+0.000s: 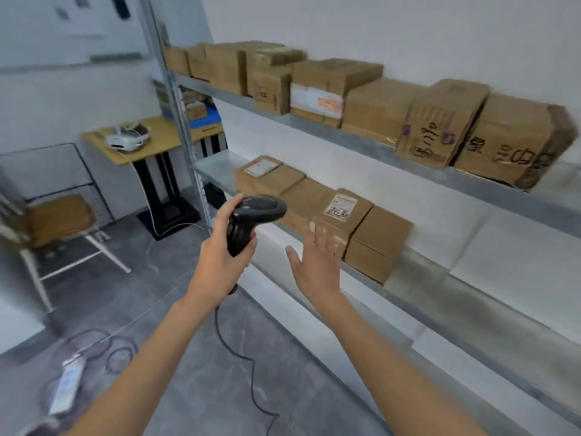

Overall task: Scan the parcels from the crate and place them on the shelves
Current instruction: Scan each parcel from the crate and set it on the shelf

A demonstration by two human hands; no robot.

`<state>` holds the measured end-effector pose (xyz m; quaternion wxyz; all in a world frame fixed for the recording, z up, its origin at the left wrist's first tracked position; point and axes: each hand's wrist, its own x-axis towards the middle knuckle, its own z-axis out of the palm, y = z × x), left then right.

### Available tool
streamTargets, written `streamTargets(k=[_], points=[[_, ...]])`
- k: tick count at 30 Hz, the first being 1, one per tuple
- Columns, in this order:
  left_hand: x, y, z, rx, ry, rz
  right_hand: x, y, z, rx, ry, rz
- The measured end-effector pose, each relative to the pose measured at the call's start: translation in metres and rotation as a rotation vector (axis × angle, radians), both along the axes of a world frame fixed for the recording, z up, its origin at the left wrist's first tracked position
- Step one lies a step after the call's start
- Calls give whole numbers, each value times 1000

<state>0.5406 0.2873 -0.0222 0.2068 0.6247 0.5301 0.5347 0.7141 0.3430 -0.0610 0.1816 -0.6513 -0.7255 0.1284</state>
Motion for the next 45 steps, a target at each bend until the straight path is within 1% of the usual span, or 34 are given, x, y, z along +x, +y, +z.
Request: streamTargets(k=[4, 8, 16, 20, 28, 32, 38, 45], points=[[-53, 10, 0, -8, 18, 83, -66, 23, -3, -5, 18, 107], [-88, 17, -8, -4, 0, 154, -100, 46, -9, -29, 18, 169], [-117, 61, -26, -36, -15, 297, -140, 115, -20, -52, 2, 293], [-131, 100, -28, -58, -21, 363, -147, 166, -24, -33, -19, 327], [-154, 182, -25, -102, -10, 462, -159, 272, -32, -104, 1, 373], [-167, 200, -33, -125, 18, 483, -175, 300, -41, -128, 13, 391], [-191, 247, -44, -88, 7, 508, -199, 346, -50, -145, -36, 376], [-231, 342, -61, -87, -15, 381, -236, 416, -71, -134, -73, 260]])
